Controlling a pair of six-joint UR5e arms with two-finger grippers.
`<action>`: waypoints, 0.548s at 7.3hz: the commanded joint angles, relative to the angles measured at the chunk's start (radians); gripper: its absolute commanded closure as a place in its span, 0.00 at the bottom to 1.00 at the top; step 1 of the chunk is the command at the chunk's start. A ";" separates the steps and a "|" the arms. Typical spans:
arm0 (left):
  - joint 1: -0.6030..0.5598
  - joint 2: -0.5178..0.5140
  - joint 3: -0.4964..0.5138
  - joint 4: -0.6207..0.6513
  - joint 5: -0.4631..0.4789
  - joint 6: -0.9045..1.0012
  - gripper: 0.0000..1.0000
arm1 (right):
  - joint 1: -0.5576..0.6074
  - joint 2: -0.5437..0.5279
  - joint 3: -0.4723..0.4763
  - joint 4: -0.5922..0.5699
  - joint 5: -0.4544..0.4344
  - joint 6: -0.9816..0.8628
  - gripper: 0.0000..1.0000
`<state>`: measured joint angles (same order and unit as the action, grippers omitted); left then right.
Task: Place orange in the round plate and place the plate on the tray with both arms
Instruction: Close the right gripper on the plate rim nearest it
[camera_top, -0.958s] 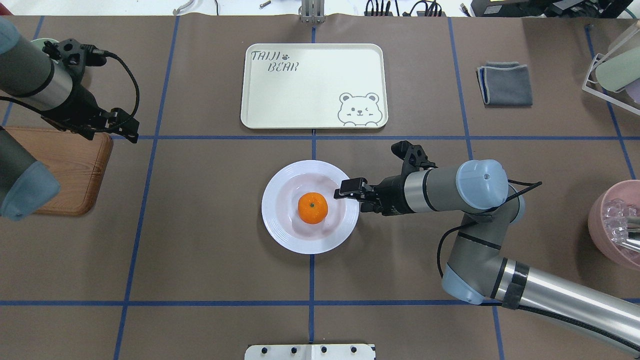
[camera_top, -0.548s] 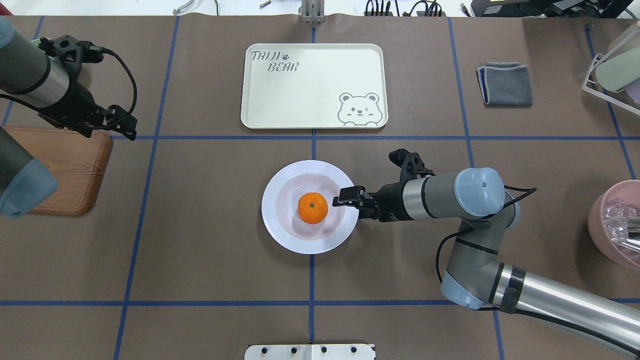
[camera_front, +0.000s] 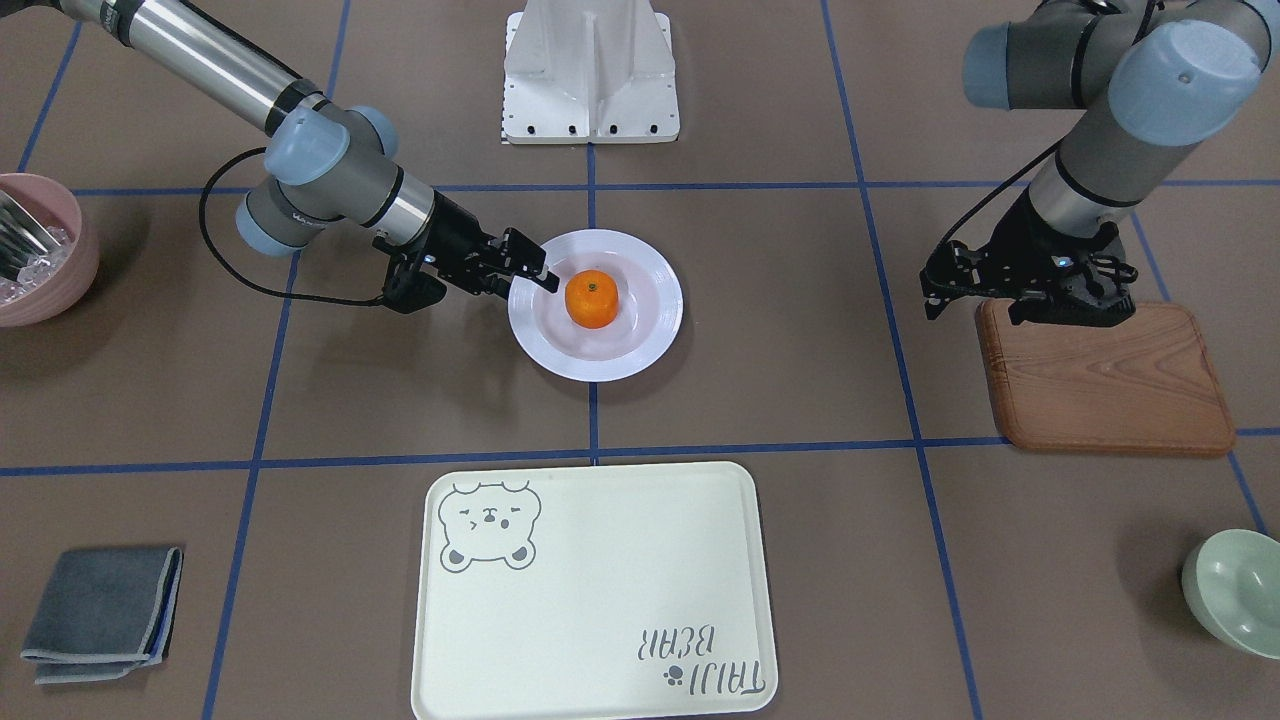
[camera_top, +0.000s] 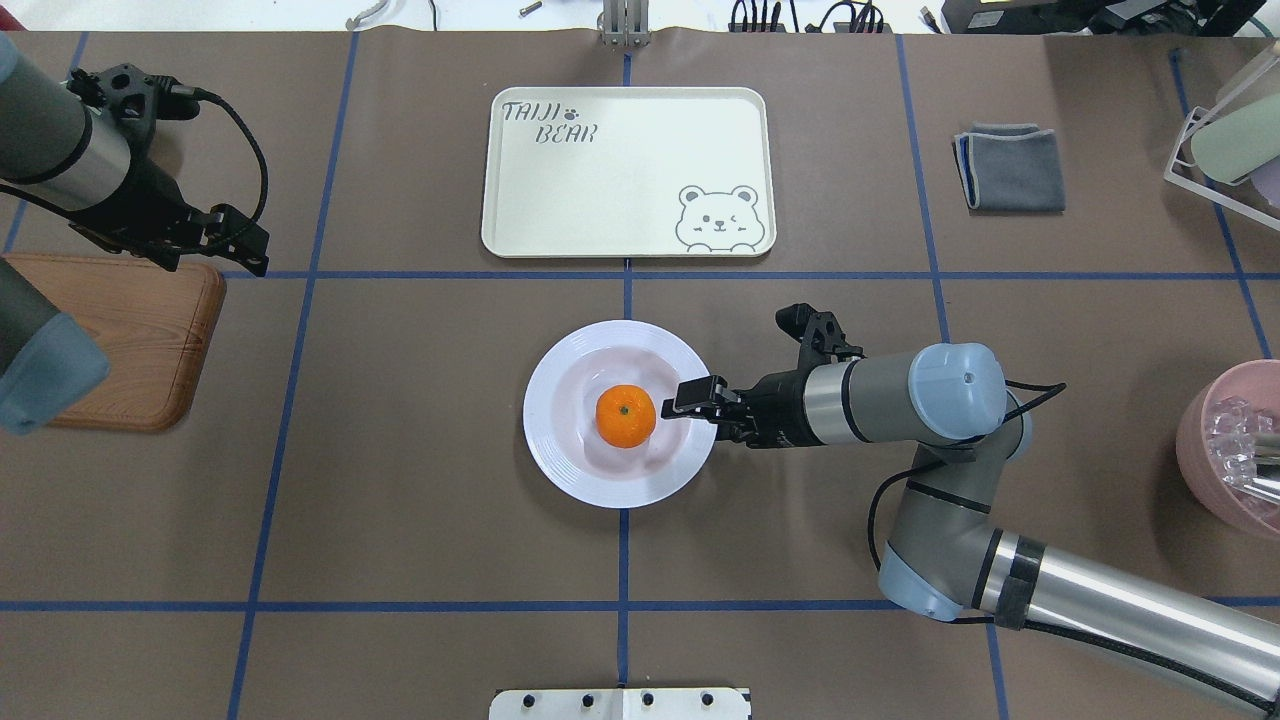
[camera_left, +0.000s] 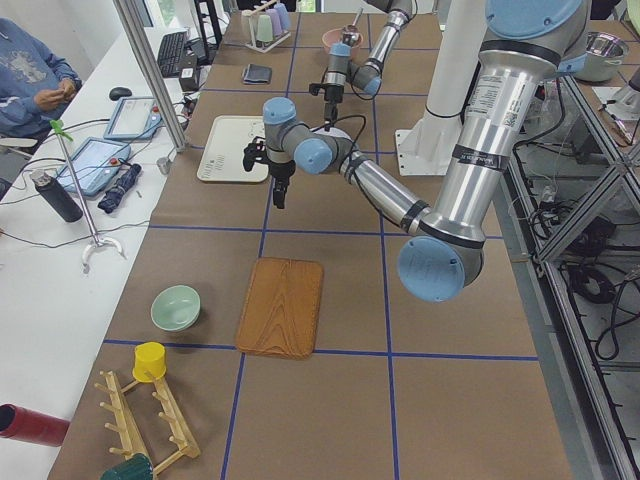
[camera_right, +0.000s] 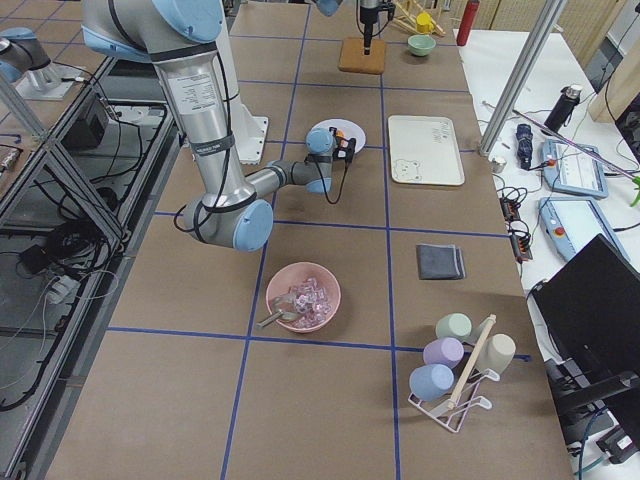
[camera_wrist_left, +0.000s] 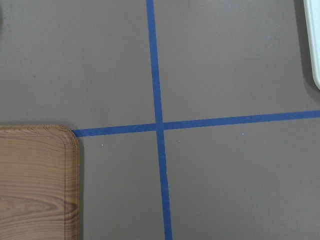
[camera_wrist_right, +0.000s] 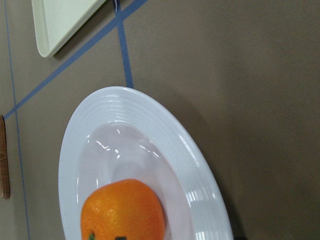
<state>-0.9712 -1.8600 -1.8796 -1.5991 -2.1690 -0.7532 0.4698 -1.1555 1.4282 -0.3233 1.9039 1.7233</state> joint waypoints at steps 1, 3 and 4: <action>-0.007 0.001 -0.007 0.002 0.000 0.000 0.02 | -0.005 0.000 -0.002 0.003 0.000 0.002 0.49; -0.011 0.001 -0.009 0.002 0.000 0.000 0.02 | -0.005 0.000 0.000 0.015 0.001 0.002 0.85; -0.012 0.001 -0.009 0.002 0.000 0.000 0.02 | -0.005 0.000 0.000 0.027 0.001 0.002 0.95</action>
<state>-0.9815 -1.8592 -1.8878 -1.5969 -2.1690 -0.7532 0.4649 -1.1551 1.4279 -0.3068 1.9046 1.7257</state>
